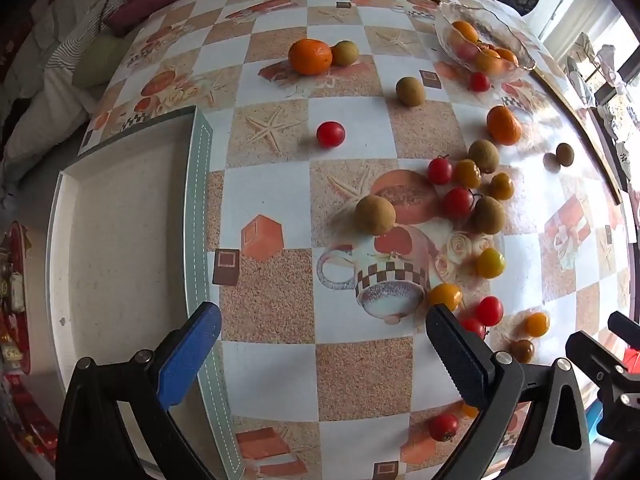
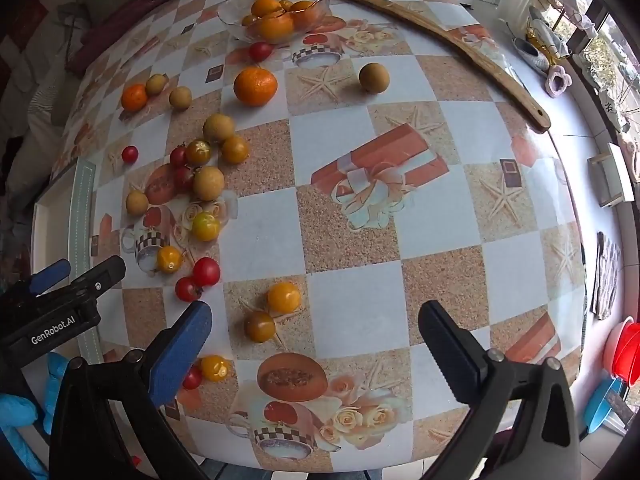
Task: Organize fruits
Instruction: 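Grasp a small brown round fruit with the left tool while the right tool grasps another brown fruit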
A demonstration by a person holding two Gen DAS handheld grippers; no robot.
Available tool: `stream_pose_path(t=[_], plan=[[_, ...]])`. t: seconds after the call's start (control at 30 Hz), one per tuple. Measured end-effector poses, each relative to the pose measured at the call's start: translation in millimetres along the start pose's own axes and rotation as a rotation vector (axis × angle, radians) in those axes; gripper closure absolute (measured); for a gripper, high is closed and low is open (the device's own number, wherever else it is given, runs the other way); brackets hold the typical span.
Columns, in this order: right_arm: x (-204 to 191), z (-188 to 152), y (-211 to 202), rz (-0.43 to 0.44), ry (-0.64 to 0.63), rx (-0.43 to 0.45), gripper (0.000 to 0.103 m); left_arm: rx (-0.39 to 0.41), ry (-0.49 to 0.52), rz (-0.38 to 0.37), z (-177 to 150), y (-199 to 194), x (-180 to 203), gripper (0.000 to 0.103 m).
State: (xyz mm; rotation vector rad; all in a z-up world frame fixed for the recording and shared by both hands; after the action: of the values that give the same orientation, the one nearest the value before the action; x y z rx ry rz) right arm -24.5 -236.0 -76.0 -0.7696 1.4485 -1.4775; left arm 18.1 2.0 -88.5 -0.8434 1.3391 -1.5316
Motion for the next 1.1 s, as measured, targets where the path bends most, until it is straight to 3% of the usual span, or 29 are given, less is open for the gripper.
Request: stream_pose_path(t=[1.1], plan=[[12.8, 13.9, 3.7, -0.010, 0.017, -0.006, 0.000, -0.011, -0.043, -0.042, 12.6, 18.8, 10.8, 0.000]])
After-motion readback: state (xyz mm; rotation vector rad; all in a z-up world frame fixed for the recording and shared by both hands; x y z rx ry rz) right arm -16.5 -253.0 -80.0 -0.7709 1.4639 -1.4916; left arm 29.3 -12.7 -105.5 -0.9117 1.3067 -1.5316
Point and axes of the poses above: each gripper's, at about its wrist camera, not at the fingertips, and y roughly the way its jaws point, x to its right, z to its top, the point moved 9 cm from there along y, roughly the way its jaws point, and after that the axes turned 15 degrees about y, right-handed, at the moved point
